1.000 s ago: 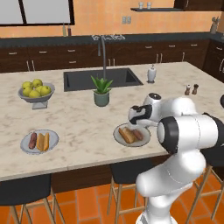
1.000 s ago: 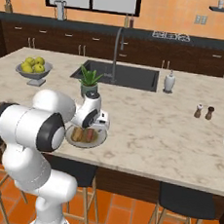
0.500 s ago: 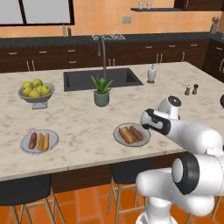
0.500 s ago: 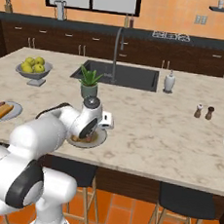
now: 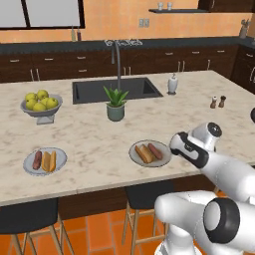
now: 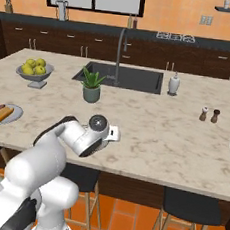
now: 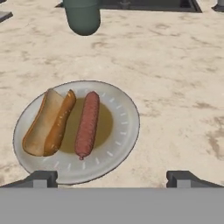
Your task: Place one bun and one sausage from the bowl on each plate.
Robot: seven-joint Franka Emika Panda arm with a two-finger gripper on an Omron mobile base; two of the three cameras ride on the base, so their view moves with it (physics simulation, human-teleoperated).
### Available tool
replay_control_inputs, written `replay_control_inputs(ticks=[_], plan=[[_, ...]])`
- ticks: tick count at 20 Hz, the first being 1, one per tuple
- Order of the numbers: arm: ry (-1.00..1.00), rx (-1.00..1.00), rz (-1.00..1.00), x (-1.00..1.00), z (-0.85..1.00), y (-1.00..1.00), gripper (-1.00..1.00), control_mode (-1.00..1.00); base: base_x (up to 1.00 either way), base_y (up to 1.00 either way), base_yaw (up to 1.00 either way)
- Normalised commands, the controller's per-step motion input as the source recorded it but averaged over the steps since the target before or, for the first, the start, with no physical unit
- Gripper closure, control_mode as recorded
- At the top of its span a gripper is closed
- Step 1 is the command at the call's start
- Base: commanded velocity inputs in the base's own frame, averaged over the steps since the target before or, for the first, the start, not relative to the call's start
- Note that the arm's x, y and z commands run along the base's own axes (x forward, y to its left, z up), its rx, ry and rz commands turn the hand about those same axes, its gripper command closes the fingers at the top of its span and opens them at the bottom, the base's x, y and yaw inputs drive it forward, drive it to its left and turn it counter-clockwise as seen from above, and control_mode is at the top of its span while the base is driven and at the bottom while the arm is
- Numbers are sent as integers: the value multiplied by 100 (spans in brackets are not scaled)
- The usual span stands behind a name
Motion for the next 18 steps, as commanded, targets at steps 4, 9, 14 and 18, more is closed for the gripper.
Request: replay_control_inputs(ticks=[4,9,14,18], plan=[[0,0,0,-5,0,-4,-100,-100,0,0,0],[-3,12,1,-1,48,-20,-100,-100,0,0,0],[-21,19,4,-10,62,-8,-100,-100,0,0,0],[-21,19,3,-16,41,-19,-100,-100,0,0,0]])
